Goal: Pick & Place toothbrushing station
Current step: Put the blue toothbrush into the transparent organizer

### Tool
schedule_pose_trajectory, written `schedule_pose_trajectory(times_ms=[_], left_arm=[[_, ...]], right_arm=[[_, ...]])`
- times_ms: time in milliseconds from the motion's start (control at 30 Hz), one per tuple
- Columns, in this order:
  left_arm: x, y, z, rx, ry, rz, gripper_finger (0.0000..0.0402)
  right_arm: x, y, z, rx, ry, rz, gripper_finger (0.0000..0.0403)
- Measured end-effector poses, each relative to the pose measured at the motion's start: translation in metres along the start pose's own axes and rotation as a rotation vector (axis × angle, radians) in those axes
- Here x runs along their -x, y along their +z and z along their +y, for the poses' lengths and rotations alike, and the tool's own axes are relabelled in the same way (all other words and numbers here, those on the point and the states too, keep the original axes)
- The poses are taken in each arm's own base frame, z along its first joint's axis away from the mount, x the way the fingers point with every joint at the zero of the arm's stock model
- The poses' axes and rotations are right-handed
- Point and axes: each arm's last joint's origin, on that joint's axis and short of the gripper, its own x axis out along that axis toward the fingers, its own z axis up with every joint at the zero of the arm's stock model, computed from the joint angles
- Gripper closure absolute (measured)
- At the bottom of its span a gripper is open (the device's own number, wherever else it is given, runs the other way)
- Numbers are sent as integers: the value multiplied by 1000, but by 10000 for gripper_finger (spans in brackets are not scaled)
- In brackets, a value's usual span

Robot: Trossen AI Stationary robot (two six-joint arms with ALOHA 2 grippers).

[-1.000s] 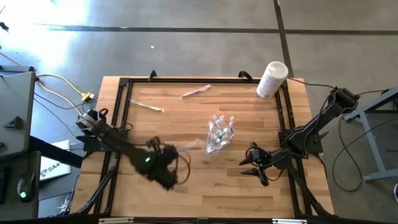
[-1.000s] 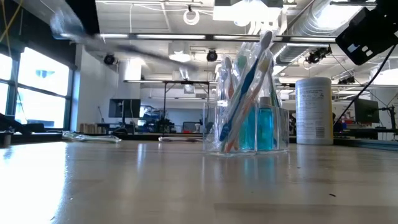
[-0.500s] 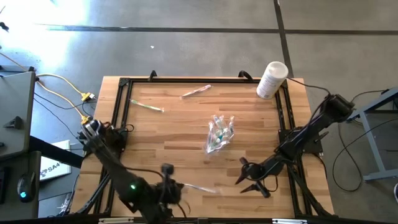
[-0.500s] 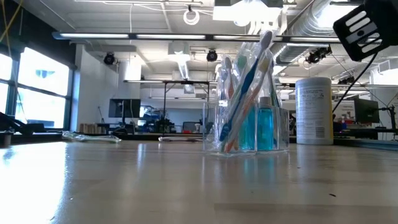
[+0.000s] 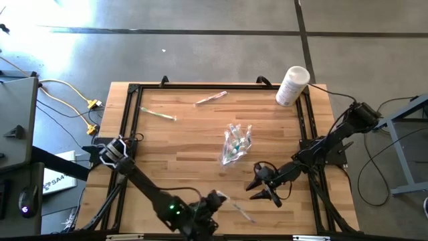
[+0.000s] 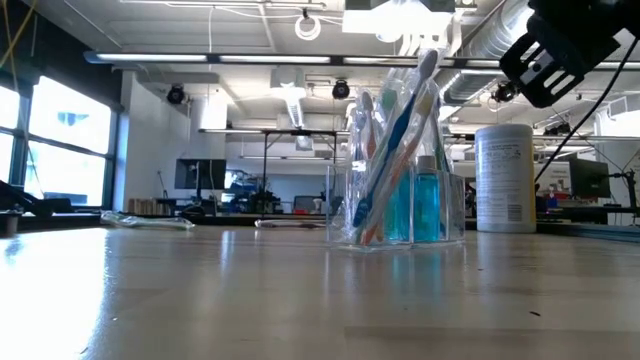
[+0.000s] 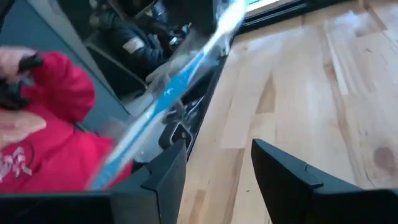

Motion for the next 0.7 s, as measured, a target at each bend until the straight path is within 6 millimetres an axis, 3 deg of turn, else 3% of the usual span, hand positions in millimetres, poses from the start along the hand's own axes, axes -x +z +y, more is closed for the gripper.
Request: schedule_pose_trajectory(times_ms=[167, 400, 700], left_arm=[[-13, -4, 5, -57, 8, 16, 402], [-18, -5, 9, -36, 0, 4, 402], [-27, -8, 16, 0, 15, 12, 402]], right_arm=[[0, 0, 0, 5, 2, 0, 229], [0, 0, 0, -10, -2, -3, 223], [0, 5, 2, -25, 22, -48, 149]])
